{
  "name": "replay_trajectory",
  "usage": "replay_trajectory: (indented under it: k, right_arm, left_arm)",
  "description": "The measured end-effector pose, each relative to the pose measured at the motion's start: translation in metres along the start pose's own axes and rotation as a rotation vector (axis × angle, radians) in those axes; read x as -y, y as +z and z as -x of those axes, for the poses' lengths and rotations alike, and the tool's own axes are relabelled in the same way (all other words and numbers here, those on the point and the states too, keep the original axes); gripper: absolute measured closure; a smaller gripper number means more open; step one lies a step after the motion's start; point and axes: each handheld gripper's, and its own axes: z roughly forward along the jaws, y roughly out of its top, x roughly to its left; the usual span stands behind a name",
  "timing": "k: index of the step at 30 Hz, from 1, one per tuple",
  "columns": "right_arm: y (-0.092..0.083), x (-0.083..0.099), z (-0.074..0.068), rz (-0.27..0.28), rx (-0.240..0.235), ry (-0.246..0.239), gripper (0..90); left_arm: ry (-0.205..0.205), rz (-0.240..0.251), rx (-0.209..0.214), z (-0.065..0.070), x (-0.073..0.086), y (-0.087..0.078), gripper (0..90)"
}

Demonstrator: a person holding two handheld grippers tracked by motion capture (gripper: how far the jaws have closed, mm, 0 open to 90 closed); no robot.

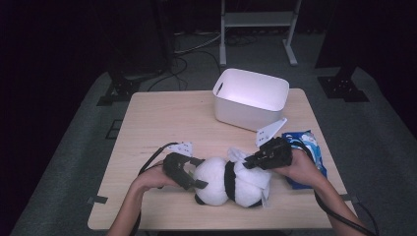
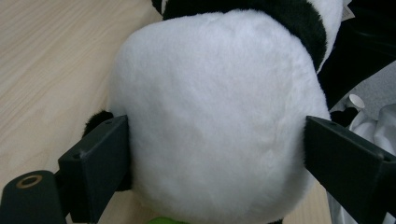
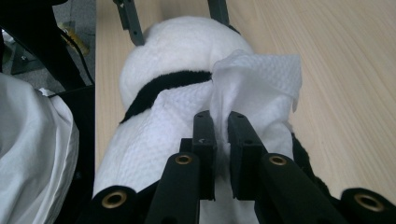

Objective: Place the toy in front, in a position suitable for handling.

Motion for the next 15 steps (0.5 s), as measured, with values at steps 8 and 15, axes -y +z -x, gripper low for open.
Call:
replay_trajectory:
  k: [8, 15]
  right_arm:
    - [0.023, -0.035, -0.005, -0.082, -0.023, -0.061, 81.9]
    - [0.051, -0.061, -0.002, -0.152, -0.04, -0.097, 81.9]
  left_arm:
    - [0.021, 0.001, -0.011, 0.006, 0.002, 0.0, 9.0]
    - [0.034, -0.007, -0.02, 0.009, 0.004, -0.001, 9.1]
